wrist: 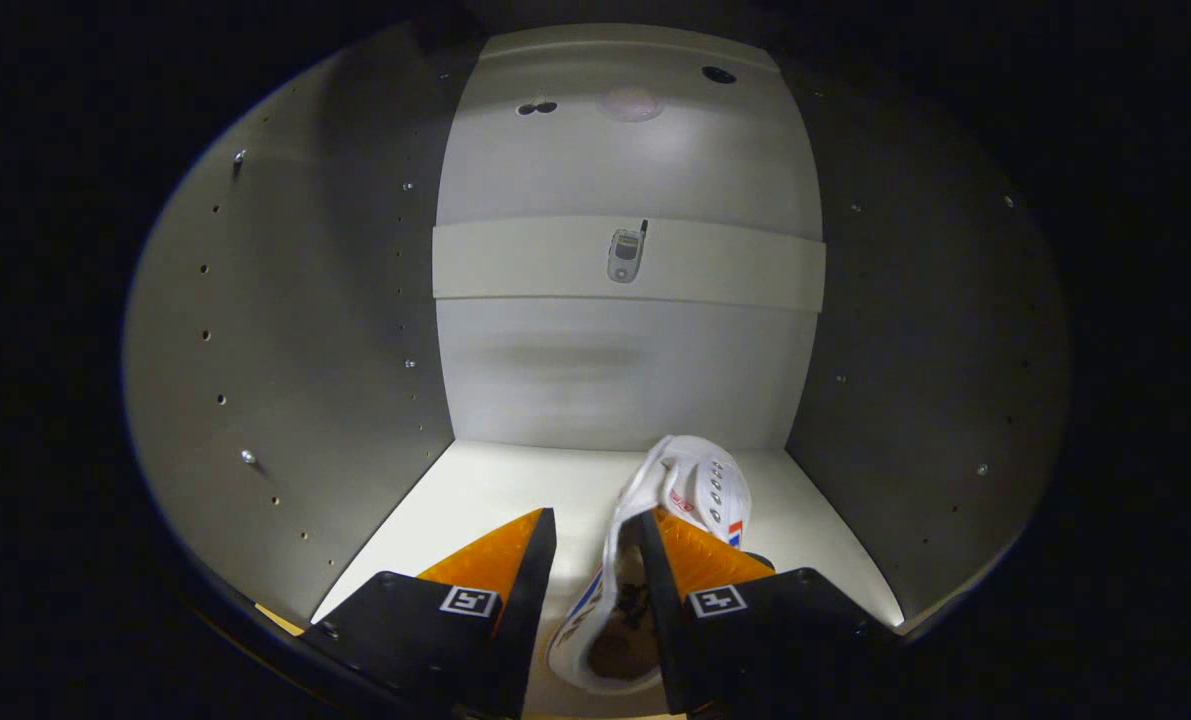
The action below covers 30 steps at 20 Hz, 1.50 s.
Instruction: Open the shoe cabinet door, grab the shoes and put them into the shoe cabinet, then close the shoe cabinet door.
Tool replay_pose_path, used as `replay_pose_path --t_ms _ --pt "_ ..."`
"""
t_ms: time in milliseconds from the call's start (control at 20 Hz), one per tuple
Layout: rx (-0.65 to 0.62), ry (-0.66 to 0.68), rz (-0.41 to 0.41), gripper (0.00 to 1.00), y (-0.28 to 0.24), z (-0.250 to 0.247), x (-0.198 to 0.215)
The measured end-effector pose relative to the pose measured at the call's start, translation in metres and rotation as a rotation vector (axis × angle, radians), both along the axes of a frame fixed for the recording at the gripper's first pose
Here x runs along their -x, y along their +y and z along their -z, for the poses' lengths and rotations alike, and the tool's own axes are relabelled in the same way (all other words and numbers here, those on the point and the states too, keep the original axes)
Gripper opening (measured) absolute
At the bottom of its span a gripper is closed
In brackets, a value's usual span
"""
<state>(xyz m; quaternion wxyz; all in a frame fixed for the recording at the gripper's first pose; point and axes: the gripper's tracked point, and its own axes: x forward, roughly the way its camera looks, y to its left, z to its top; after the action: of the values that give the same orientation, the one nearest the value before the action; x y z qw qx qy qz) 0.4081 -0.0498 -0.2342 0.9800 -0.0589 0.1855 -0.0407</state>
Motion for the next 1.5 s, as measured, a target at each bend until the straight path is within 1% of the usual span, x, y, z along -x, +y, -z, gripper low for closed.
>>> replay_pose_path --t_ms 150,200,250,300,400,450,500,600,650,850,1050,1200,1300,1350,1500 --pt "-0.008 -0.034 0.011 0.74 -0.001 -0.018 0.019" --pt "-0.013 -0.044 0.012 0.78 0.000 -0.025 0.027" --pt "-0.016 -0.054 0.015 0.81 0.002 -0.033 0.035" --pt "-0.019 -0.066 0.015 0.81 0.003 -0.041 0.045" --pt "-0.025 -0.090 0.012 0.87 0.011 -0.060 0.069" --pt "-0.030 -0.104 0.010 0.91 0.016 -0.069 0.084" --pt "-0.036 -0.119 0.004 0.92 0.022 -0.079 0.100" --pt "-0.048 -0.145 -0.008 0.98 0.034 -0.099 0.142" --pt "-0.056 -0.161 -0.014 0.99 0.039 -0.110 0.165" --pt "-0.103 -0.222 -0.046 0.99 0.060 -0.158 0.260" --pt "-0.152 -0.268 -0.074 0.99 0.064 -0.197 0.339" --pt "-0.170 -0.306 -0.073 0.98 0.049 -0.221 0.392" --pt "-0.155 -0.338 -0.049 0.98 0.022 -0.234 0.418" --pt "-0.150 -0.349 -0.041 0.98 0.005 -0.242 0.438" --pt "-0.121 -0.358 -0.038 0.98 -0.040 -0.258 0.478"
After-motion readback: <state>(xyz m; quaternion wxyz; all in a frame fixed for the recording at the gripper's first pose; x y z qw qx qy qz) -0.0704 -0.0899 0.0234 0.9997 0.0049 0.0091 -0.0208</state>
